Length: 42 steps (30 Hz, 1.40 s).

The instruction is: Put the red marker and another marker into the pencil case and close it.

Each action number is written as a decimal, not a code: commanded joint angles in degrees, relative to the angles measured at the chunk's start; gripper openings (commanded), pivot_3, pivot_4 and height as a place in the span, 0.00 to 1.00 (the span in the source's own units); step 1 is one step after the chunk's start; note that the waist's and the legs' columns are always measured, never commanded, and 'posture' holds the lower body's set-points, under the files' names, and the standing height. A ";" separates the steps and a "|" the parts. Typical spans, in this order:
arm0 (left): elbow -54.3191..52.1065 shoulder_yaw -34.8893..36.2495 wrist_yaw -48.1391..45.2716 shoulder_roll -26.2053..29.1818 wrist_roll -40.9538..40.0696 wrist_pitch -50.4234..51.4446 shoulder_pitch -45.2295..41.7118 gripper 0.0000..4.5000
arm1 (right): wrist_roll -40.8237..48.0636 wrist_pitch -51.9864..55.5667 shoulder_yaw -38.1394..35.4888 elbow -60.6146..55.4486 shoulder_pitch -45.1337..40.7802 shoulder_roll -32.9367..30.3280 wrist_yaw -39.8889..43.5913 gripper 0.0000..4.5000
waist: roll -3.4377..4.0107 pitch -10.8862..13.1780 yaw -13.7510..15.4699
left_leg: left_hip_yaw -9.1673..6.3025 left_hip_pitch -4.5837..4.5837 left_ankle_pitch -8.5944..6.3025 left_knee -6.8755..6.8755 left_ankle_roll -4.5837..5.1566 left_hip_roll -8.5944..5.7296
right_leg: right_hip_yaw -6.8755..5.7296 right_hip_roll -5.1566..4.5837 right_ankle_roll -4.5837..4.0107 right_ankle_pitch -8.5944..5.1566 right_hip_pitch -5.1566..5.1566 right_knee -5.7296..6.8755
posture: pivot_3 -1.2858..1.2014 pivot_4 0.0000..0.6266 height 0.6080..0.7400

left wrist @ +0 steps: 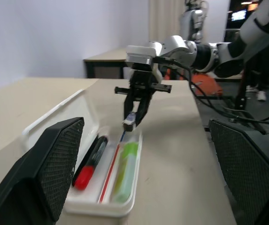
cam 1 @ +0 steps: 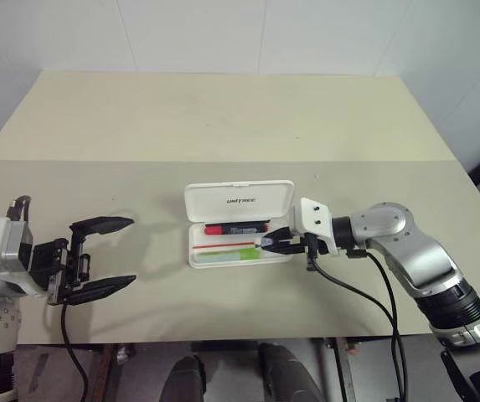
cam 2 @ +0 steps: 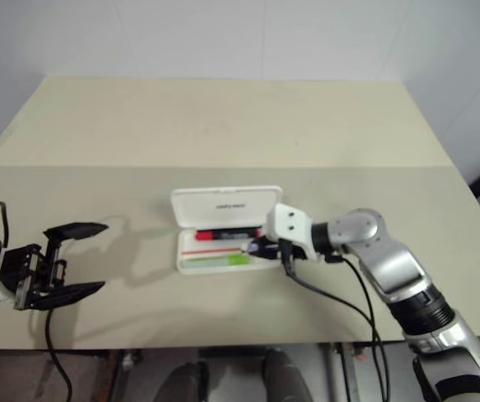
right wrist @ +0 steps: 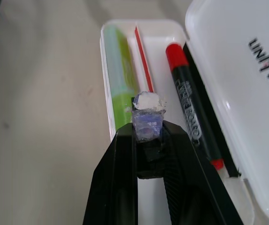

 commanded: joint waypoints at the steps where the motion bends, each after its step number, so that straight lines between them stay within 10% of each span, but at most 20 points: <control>1: 0.29 2.71 -0.04 1.59 -0.16 -0.84 -0.15 1.00 | -1.14 -2.80 -0.21 1.28 -1.49 -0.09 2.10 0.08 | 0.00 0.00 0.02 | 0.00 0.00 0.00 -0.03 -0.01 0.00 | -0.01 0.01 -0.01 -0.01 -0.01 0.01 | 0.52 0.24 1.00; 11: 0.50 3.01 0.80 1.87 0.37 -1.04 -0.64 1.00 | -3.09 -3.59 -1.13 4.53 -2.21 -0.45 4.70 0.08 | 0.00 0.00 0.02 | 0.10 0.00 0.01 -0.14 -0.02 0.00 | -0.06 0.01 -0.08 -0.04 -0.26 0.21 | 0.52 0.24 1.00; 23: 0.97 1.17 1.77 1.03 1.20 -1.73 -2.10 1.00 | -2.23 -0.20 -1.97 1.48 -1.99 -1.14 5.48 0.99 | 0.00 0.00 -0.01 | 0.19 -0.01 0.03 -0.12 -0.04 0.01 | -0.04 0.04 -0.09 -0.05 -0.38 0.34 | 0.52 0.24 1.00; 42: 5.53 0.32 6.32 -0.56 4.35 -6.56 -8.40 1.00 | 11.38 12.64 -16.46 -13.61 3.03 -3.96 -0.05 0.99 | 0.00 -0.01 0.22 | 0.18 -0.09 0.03 -0.07 -0.04 0.00 | -0.06 0.05 -0.08 -0.04 -0.41 0.37 | 0.52 0.24 1.00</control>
